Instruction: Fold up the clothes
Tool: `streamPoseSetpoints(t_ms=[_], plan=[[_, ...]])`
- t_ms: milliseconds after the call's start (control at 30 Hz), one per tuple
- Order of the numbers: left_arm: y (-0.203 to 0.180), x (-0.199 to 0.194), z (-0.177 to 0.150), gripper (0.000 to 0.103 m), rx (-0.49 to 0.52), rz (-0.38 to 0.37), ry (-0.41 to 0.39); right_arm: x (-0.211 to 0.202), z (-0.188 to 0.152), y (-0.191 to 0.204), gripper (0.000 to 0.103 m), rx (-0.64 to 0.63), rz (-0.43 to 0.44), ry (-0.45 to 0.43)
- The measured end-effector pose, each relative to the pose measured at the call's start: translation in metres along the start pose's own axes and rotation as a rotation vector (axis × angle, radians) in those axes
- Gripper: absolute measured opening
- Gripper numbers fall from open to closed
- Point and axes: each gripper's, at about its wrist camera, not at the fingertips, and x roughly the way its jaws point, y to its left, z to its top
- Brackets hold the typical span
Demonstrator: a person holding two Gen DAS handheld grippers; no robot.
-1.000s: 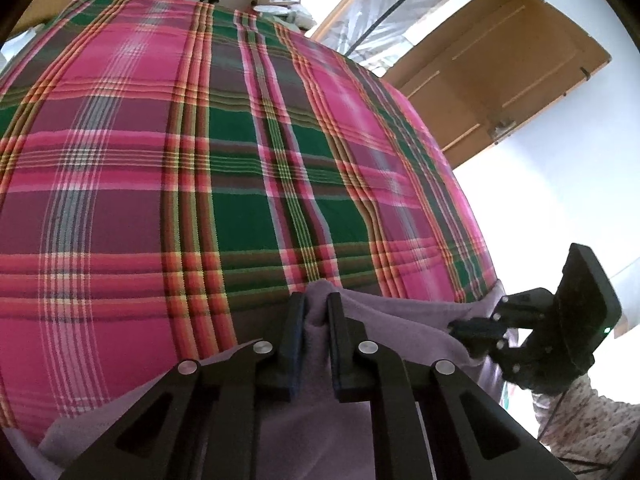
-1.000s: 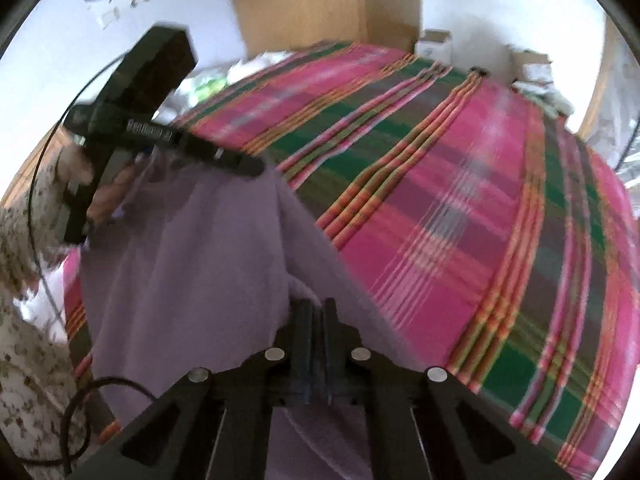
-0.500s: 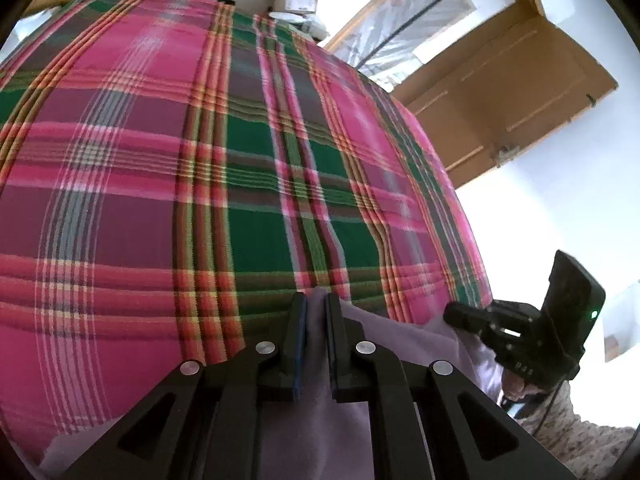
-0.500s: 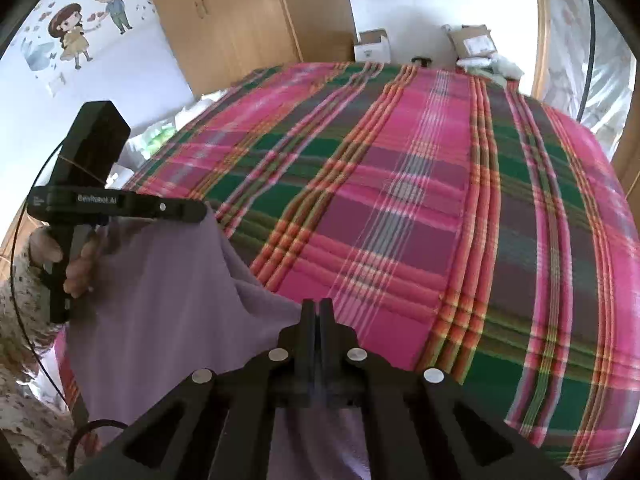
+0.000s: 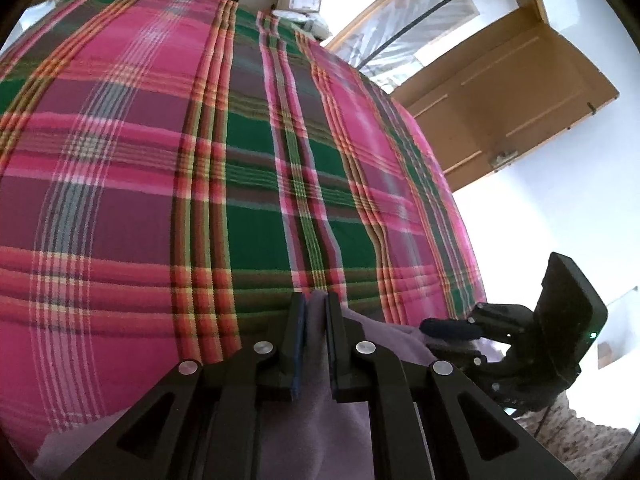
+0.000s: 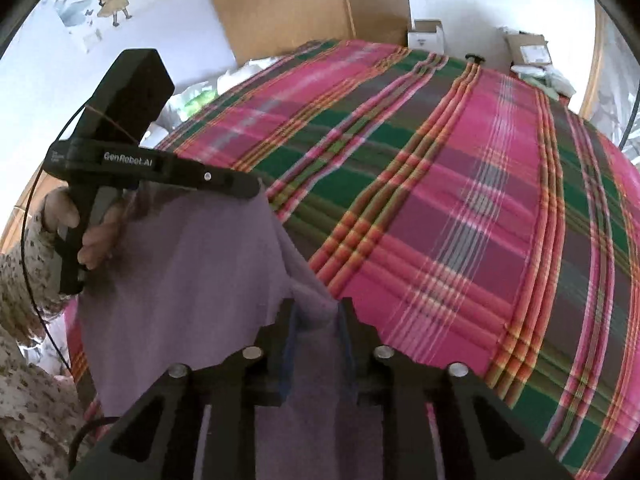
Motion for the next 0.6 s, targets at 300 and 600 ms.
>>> streamPoseSetpoints(t_ms=[300,600], plan=[[0.004,0.000,0.008,0.009,-0.010,0.015,-0.033,-0.009,0.004,-0.018,0.001,0.088,-0.059,-0.055],[-0.005,-0.022,0.001,0.010,-0.002,0.066,-0.074,-0.049,-0.005,-0.047,0.006,0.231,-0.116,-0.122]])
